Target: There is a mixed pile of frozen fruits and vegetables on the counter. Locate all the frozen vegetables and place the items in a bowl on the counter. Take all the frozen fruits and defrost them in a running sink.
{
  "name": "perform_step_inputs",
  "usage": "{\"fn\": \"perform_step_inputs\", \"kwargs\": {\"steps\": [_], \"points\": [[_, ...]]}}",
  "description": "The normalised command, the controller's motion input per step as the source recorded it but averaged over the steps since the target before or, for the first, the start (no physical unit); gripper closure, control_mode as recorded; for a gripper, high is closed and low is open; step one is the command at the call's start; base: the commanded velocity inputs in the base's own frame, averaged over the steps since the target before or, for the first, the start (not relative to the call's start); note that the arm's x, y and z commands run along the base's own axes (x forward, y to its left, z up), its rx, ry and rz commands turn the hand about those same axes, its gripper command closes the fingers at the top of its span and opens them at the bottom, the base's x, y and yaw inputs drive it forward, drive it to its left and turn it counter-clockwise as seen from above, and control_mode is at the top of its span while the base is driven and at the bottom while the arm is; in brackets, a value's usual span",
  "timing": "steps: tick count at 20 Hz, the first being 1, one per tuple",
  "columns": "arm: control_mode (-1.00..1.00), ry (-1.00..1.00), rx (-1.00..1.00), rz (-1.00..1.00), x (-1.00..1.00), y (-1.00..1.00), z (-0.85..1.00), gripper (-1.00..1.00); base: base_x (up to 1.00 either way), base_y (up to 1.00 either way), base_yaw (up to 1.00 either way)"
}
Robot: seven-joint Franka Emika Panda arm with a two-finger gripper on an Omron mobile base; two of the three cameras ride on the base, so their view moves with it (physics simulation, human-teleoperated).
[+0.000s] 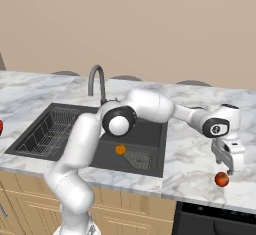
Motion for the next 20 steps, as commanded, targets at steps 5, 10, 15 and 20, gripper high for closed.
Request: {"fn": "perform_step_inputs", "kwargs": {"steps": [5,10,15,20], "points": [[-1.00,0.07,-0.04,-0.16,-0.32,-0.01,-0.24,-1.00,0.00,0.00,0.00],[-1.00,0.07,-0.03,-0.18,-0.31,0.00,-0.24,-1.00,0.00,0.00,0.00],[-1.00,0.03,0.01,-0.11,-0.12,0.13,-0.22,-1.00,0.00,0.00,0.00],[-1.00,0.00,0.01,-0.05,-0.03,0.06,-0.12,-1.00,0.00,0.00,0.00]]}}
